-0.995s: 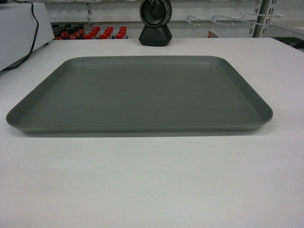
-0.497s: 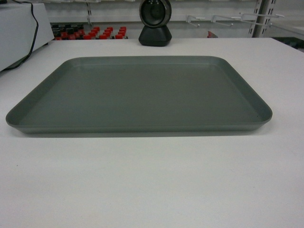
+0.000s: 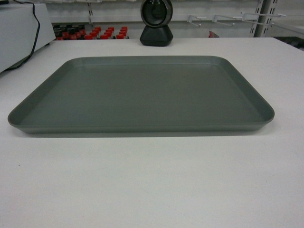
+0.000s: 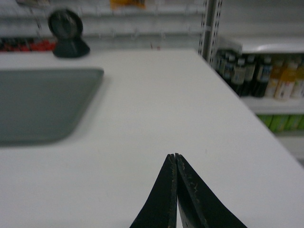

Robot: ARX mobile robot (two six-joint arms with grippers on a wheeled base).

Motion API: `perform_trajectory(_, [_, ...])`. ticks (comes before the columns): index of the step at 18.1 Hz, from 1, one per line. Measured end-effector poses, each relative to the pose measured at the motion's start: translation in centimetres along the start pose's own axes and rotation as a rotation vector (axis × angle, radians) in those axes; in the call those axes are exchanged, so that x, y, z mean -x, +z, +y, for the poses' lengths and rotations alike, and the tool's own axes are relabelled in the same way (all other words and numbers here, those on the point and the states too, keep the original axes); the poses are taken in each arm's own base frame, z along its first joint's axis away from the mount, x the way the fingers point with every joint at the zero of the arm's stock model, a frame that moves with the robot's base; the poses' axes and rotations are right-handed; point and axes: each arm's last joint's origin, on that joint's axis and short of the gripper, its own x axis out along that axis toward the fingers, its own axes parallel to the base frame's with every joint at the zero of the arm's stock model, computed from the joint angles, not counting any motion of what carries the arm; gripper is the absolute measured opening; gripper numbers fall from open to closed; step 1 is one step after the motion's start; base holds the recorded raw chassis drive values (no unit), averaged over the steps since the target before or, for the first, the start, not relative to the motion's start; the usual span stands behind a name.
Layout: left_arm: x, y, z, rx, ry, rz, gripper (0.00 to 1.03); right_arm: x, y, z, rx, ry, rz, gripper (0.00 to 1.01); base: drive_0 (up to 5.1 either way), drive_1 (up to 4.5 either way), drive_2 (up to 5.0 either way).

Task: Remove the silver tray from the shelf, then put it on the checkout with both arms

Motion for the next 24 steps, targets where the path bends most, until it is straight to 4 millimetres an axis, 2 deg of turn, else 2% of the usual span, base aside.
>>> perform_trajectory(15, [0.01, 0.07, -0.01, 0.000, -0.002, -0.008, 0.01, 0.10, 0.15, 0.00, 0.000, 0.000, -0.019, 0.02, 0.0, 0.00, 0.0])
perform_trajectory(16, [0.01, 0.07, -0.01, 0.000, -0.003, -0.008, 0.06, 0.10, 0.15, 0.00, 0.000, 0.000, -0.019, 0.06, 0.0, 0.00, 0.0])
perform_trajectory(18, [0.01, 0.07, -0.01, 0.000, -0.003, -0.008, 0.23, 0.10, 0.16, 0.00, 0.000, 0.000, -0.019, 0.22, 0.0, 0.00, 0.0])
perform_trajectory(21, [0.01, 0.07, -0.01, 0.000, -0.002, -0.008, 0.52, 0.10, 0.15, 0.00, 0.000, 0.000, -0.019, 0.52, 0.0, 0.00, 0.0])
perform_trajectory(24, [0.01, 0.06, -0.01, 0.000, -0.002, -0.007, 0.77, 0.10, 0.16, 0.00, 0.000, 0.000, -0.019, 0.78, 0.0, 0.00, 0.0])
